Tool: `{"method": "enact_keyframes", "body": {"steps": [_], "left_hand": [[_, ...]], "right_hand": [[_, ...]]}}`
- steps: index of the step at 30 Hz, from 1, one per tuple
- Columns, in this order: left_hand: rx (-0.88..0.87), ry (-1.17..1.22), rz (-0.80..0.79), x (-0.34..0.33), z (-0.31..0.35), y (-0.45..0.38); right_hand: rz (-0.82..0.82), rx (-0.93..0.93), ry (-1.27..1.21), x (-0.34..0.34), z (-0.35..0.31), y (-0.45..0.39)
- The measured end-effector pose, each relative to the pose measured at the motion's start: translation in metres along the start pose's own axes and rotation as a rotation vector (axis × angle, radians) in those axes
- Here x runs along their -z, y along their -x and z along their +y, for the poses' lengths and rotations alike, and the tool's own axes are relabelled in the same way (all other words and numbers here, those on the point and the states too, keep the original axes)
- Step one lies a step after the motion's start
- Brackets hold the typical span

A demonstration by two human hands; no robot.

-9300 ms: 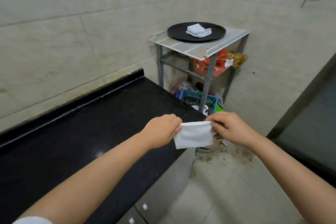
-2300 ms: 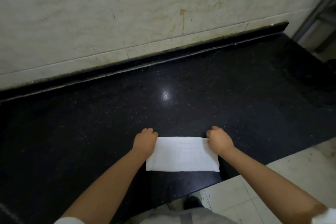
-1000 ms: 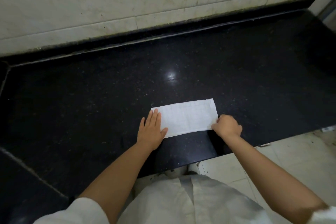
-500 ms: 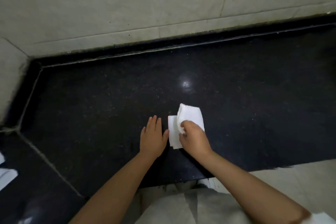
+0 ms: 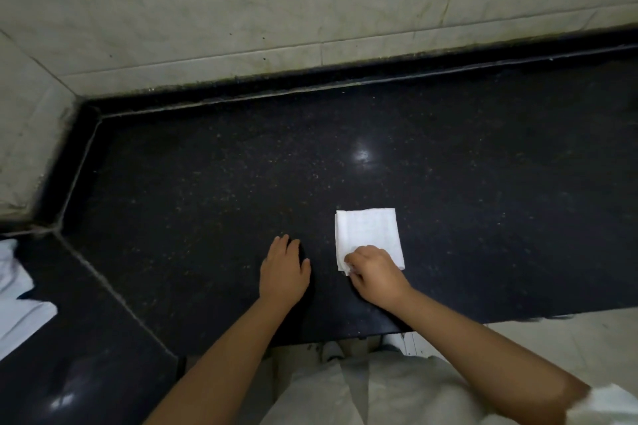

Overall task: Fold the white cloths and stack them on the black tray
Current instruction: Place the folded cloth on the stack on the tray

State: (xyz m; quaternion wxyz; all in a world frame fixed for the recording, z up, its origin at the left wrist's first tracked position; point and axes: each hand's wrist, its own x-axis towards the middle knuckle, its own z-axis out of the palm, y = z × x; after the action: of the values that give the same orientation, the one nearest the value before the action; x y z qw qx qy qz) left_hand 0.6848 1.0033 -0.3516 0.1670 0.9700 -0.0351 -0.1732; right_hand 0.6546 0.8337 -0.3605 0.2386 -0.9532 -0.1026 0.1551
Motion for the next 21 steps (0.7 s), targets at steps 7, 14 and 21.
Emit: {"method": "enact_keyframes", "body": {"steps": [7,14,21], "left_hand": [[-0.432,-0.089,0.076,-0.007,0.026,0.004],[-0.595,-0.215,-0.12,-0.021,0.046,-0.009],[-0.643,-0.282,-0.077,-0.022,0.039,-0.016]], "right_hand": [[0.01,-0.001,0.316,0.032,0.025,0.03],[-0.073,-0.084,0.45,0.033,0.046,0.019],[-0.004,-0.12,0.136,0.049,0.046,0.02]]}}
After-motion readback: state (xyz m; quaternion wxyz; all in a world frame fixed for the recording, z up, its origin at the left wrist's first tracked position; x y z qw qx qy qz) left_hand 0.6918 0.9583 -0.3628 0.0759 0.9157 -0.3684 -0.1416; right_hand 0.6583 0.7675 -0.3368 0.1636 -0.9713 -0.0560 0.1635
